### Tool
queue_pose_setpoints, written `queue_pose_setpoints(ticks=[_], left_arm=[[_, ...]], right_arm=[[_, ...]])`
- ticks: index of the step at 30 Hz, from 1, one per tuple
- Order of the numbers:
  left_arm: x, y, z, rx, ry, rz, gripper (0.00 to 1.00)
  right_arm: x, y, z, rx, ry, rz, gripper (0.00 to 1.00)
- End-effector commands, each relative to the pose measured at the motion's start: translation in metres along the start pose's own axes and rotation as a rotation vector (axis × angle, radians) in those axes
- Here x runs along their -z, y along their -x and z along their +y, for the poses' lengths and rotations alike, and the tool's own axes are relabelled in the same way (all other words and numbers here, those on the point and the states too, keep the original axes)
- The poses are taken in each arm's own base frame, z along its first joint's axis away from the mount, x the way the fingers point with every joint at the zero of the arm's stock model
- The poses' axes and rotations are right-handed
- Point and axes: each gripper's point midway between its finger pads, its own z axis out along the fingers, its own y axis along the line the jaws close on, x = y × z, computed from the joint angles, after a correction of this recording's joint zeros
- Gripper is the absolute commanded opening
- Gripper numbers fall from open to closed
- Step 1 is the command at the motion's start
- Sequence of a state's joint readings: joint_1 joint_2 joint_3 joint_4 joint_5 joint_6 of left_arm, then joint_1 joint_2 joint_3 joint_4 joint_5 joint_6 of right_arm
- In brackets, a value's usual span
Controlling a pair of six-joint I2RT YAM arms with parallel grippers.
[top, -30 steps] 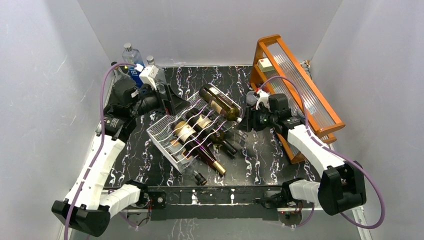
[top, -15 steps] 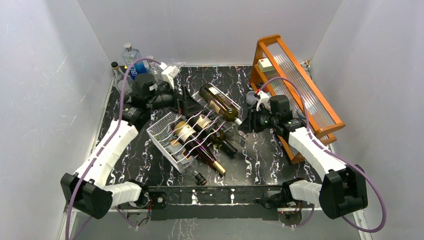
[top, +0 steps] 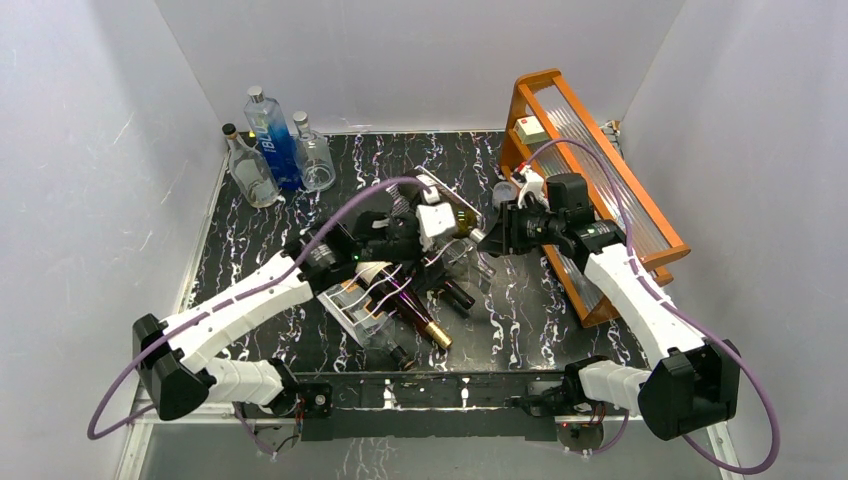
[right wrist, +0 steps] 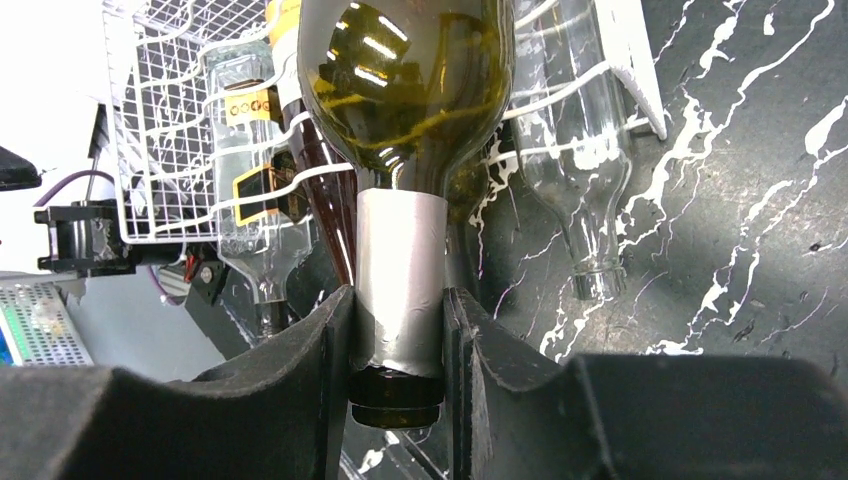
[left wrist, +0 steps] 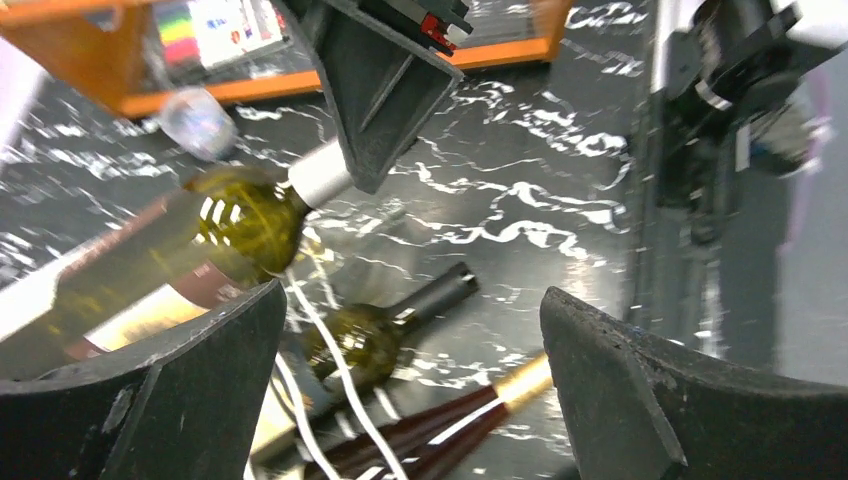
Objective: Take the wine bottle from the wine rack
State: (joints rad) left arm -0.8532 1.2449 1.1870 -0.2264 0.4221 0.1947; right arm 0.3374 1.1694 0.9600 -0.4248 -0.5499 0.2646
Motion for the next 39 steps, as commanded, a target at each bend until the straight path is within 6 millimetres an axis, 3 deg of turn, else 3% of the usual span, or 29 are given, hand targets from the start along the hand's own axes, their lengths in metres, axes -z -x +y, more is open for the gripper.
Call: queue_pose_setpoints(ticks=[1, 11, 13, 16, 21, 32, 35, 39], left_arm=[[-0.014, 0.012, 0.023, -0.443, 0.111, 0.010, 0.98], [-0.070, -0.022, 0.028, -0.892, 0.037, -0.009, 0.98], [-0.084, -0.029, 0.030, -0.904, 0.017, 0.005, 0.98], [-0.095, -0.016, 0.038, -0.918, 0.073, -0.055, 0.94], [-0.113, -0.020, 0.038, -0.921, 0.060, -0.042, 0.85], [-0.129, -0.026, 0.049, -1.011, 0.101, 0.003, 0.68], [-0.130, -0.025, 0.056, -1.051, 0.130, 0.022, 0.59], [-0.126, -0.024, 0.061, -1.073, 0.158, 0.037, 0.45]], right_arm=[[0.019, 0.019, 0.038, 0.055, 0.122, -0.032, 0.03], [0.024, 0.009, 0.042, 0.056, 0.142, 0.011, 0.03], [0.027, 0.008, 0.045, 0.055, 0.144, 0.018, 0.03], [0.028, 0.006, 0.048, 0.054, 0.160, 0.022, 0.03], [0.028, 0.002, 0.050, 0.037, 0.179, 0.027, 0.03], [0.033, 0.005, 0.060, 0.033, 0.221, 0.026, 0.03], [0.034, 0.004, 0.062, 0.027, 0.223, 0.025, 0.04], [0.036, 0.005, 0.062, 0.016, 0.209, 0.027, 0.22]])
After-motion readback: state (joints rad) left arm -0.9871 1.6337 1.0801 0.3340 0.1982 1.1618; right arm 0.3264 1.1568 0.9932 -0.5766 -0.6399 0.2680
